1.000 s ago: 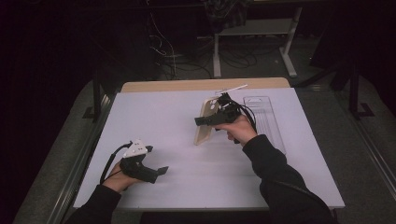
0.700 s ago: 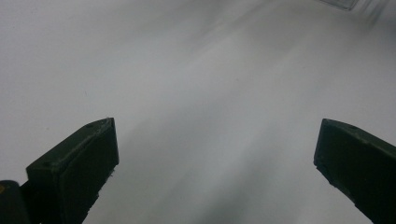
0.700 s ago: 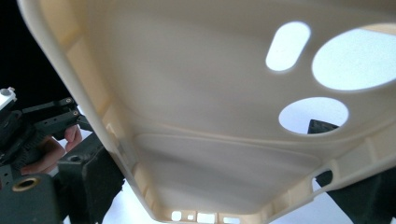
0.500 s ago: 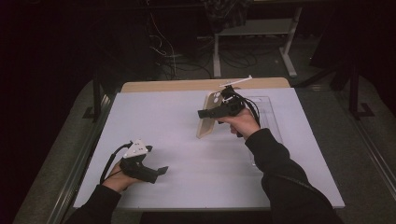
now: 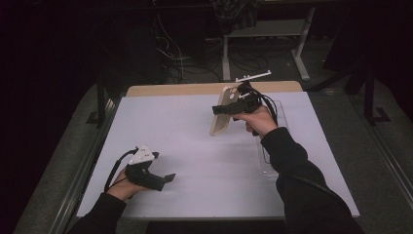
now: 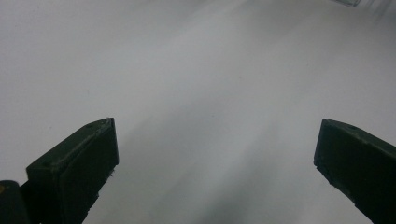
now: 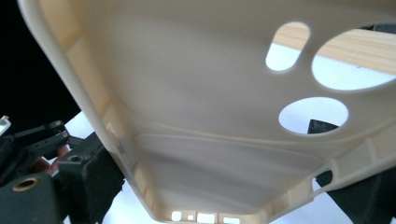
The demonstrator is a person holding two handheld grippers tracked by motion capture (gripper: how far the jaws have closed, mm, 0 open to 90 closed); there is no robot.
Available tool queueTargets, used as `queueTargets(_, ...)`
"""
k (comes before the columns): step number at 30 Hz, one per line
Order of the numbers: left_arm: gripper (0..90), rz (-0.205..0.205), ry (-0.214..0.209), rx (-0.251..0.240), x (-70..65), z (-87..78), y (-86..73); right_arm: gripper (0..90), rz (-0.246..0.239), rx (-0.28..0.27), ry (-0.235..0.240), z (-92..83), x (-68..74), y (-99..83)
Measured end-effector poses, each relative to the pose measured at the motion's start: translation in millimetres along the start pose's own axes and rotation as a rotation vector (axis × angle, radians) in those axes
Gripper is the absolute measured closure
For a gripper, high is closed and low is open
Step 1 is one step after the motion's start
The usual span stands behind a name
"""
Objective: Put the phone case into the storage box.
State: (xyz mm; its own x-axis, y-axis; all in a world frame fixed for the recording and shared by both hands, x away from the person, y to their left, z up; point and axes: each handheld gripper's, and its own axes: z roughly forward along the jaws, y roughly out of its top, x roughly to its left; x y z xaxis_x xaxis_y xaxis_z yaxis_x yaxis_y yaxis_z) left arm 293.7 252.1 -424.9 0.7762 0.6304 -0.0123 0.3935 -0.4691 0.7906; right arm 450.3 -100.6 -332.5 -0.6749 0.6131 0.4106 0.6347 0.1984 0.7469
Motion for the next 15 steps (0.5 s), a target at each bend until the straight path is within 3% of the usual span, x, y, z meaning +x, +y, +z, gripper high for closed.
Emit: queueTargets(15,0.0,-0.002,-0.009,0.011,-0.2,0.5,0.7,8.4,0.011,-0.034,-0.046,-22.7,-10.5,14.8)
